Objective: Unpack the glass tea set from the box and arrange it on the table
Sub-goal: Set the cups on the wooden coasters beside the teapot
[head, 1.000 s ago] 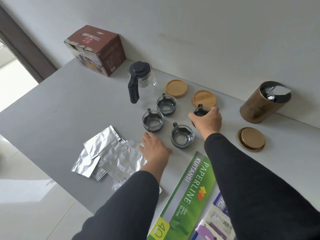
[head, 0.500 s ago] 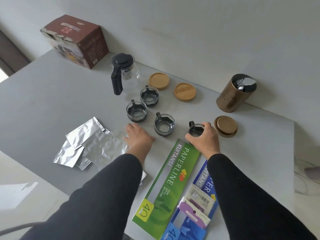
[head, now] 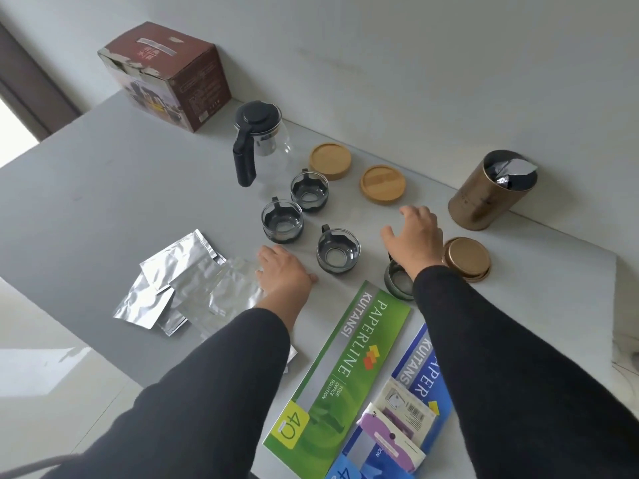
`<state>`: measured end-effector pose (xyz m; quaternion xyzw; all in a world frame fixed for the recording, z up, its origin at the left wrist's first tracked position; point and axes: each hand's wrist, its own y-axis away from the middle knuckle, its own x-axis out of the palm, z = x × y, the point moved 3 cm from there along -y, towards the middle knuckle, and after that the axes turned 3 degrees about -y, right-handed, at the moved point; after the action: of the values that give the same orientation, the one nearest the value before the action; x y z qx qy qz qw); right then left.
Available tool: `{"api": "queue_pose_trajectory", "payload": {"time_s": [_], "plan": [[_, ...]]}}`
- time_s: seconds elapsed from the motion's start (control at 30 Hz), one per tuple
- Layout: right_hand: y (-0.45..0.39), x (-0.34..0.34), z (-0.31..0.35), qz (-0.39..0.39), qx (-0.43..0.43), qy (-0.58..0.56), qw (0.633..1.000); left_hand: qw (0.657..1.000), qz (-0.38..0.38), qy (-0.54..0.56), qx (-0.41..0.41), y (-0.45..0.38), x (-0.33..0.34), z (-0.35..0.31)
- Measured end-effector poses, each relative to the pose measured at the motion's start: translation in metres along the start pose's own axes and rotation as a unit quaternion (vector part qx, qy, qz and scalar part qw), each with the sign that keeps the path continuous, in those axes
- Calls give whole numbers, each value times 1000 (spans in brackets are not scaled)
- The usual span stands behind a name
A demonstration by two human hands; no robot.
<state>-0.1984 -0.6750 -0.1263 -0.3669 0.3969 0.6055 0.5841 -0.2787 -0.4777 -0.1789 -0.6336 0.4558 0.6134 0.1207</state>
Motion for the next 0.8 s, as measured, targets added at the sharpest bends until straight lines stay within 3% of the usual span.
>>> {"api": "queue_pose_trajectory", "payload": {"time_s": [0.23,0.57,0.8], "plan": [[-61,23,19,14,-27,48,998,1000,-3,-1,-5,-5,1,-3],[-111,45,23,25,76,-6,997,1000,7,6,-1,-7,3,-2],[-113,33,18,24,10,-30,999,1000,2,-2,-1,-9,4,-3]]}}
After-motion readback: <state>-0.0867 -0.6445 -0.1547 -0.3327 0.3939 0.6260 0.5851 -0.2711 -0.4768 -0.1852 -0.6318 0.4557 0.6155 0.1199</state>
